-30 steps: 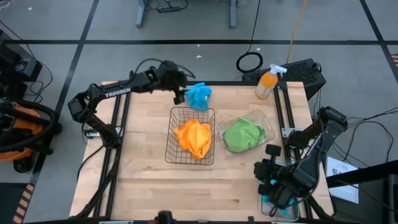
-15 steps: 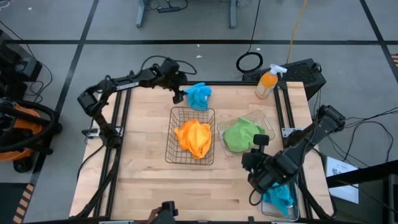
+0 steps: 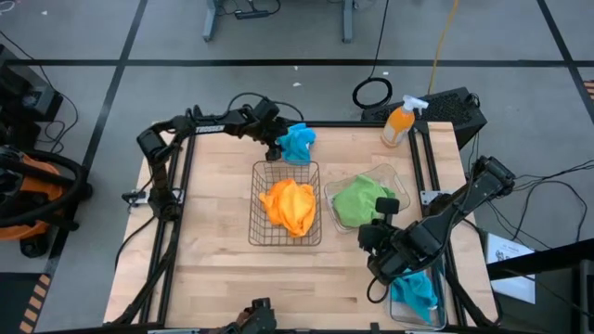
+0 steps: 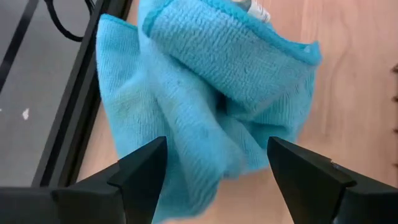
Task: Sort microfiber towel by color & place in baskets
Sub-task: Put the blue towel into the bottom transparent bin
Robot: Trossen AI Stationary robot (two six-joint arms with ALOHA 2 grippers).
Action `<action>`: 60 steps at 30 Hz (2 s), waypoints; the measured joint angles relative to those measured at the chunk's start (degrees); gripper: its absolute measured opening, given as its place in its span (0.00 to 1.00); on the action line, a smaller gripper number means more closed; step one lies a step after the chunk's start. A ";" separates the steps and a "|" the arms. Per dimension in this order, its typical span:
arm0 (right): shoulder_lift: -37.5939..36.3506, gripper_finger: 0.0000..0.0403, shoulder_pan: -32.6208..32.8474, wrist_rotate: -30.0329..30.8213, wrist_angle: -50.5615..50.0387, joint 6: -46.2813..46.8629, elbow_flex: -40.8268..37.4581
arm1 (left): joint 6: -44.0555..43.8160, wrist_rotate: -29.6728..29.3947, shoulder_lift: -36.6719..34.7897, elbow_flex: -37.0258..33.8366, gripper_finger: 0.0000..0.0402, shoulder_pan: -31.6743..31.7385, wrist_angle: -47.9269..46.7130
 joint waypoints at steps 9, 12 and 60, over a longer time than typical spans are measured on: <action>0.00 0.00 0.02 0.02 -0.02 0.00 0.00 | 0.03 -0.47 0.97 0.00 0.55 -1.94 1.81; 0.00 0.00 0.02 0.02 -0.02 0.00 0.00 | 0.06 -0.48 0.97 0.00 0.43 -2.20 2.32; -7.38 0.48 -10.86 11.07 36.65 -31.92 -6.86 | 4.52 -8.54 -25.57 0.00 0.03 -32.79 10.80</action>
